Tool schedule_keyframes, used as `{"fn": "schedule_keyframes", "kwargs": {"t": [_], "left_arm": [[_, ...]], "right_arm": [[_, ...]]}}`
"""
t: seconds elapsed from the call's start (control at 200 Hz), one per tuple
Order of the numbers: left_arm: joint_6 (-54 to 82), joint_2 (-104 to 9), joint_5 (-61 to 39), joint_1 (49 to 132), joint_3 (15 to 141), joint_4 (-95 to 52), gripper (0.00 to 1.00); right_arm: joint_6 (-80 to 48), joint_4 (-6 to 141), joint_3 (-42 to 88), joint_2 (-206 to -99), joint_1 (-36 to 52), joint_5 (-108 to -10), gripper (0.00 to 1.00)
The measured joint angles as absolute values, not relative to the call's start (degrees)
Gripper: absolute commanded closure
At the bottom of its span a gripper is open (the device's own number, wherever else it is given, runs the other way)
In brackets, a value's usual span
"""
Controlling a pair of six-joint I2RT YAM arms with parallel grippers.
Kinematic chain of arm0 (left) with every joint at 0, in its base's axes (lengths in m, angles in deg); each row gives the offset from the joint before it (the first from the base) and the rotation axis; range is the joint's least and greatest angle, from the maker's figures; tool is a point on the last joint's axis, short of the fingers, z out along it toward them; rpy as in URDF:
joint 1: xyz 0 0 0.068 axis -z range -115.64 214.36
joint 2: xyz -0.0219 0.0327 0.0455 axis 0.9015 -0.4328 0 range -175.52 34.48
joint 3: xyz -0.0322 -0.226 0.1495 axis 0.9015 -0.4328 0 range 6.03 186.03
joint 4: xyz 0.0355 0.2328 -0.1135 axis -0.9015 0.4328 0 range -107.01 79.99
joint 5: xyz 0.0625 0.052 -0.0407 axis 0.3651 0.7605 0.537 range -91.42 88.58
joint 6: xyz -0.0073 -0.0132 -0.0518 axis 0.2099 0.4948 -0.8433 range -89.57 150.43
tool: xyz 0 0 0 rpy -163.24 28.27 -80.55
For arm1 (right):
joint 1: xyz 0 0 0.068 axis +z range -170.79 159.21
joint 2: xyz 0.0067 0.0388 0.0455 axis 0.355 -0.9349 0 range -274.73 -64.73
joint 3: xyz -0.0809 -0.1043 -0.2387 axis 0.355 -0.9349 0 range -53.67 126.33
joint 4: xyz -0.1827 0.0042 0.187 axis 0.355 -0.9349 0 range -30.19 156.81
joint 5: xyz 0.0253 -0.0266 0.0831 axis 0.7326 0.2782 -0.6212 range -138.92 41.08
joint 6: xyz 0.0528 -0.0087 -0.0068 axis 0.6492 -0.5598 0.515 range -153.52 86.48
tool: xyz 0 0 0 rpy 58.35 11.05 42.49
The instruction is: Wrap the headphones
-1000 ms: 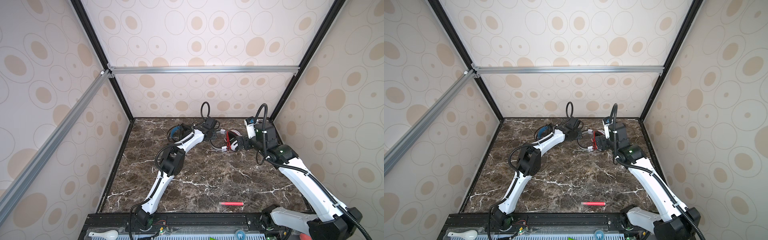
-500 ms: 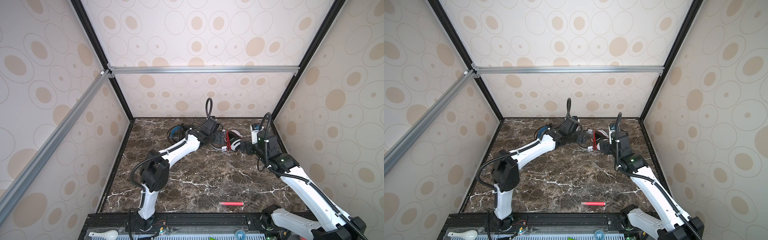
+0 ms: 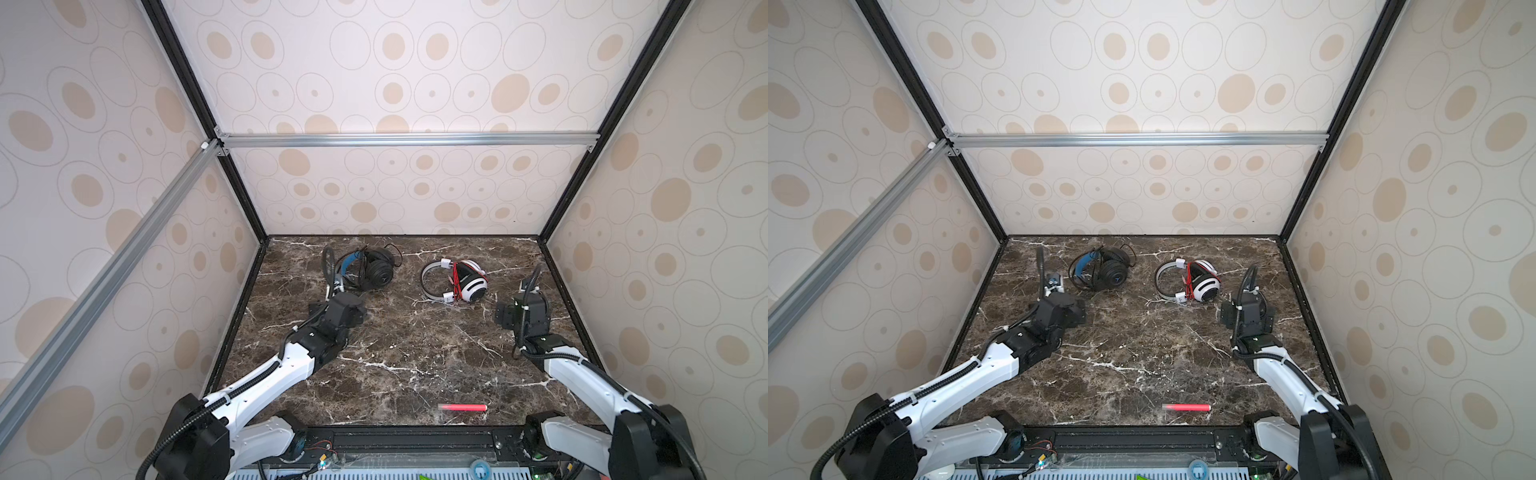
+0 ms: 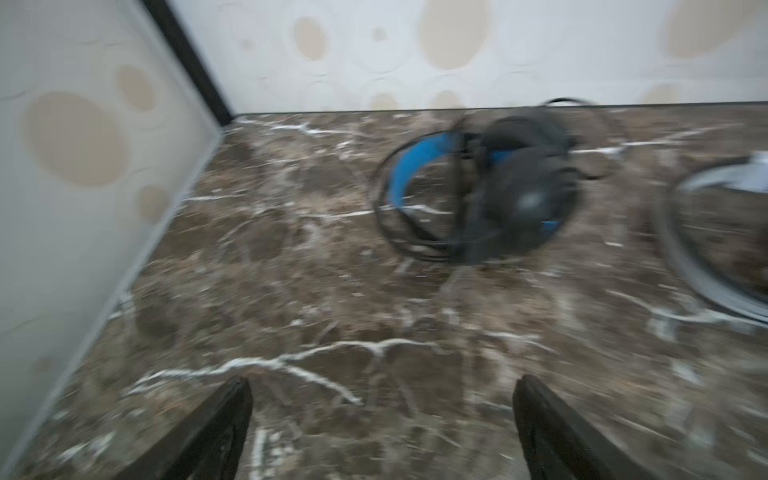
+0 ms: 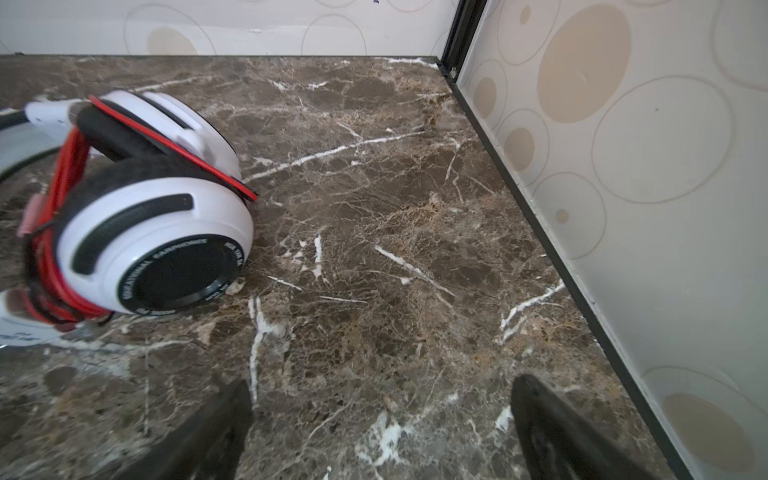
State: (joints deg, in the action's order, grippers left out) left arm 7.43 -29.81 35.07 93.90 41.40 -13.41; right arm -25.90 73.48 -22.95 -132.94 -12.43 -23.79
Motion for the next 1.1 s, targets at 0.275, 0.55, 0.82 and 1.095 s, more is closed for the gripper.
{"fn": "schedule_keyframes", "kwargs": {"t": [0.275, 0.55, 0.82, 1.095], "left_arm": [[20.5, -31.03, 40.57, 88.35, 24.44, -41.44, 0.02], [27.56, -48.87, 39.18, 82.75, 23.83, -68.56, 0.02], [31.16, -52.45, 35.81, 81.79, 25.36, -74.66, 0.02], [34.05, -53.57, 27.46, 76.39, 23.19, -83.29, 0.02]], "right_arm": [[-27.26, 88.24, -24.13, -145.51, -15.75, -29.91, 0.0], [-30.25, 99.87, -25.15, -151.21, -18.42, -37.23, 0.0], [-31.54, 109.9, -30.75, -152.74, -18.51, -40.36, 0.0], [-32.05, 111.36, -30.51, -152.74, -18.31, -40.32, 0.0]]}}
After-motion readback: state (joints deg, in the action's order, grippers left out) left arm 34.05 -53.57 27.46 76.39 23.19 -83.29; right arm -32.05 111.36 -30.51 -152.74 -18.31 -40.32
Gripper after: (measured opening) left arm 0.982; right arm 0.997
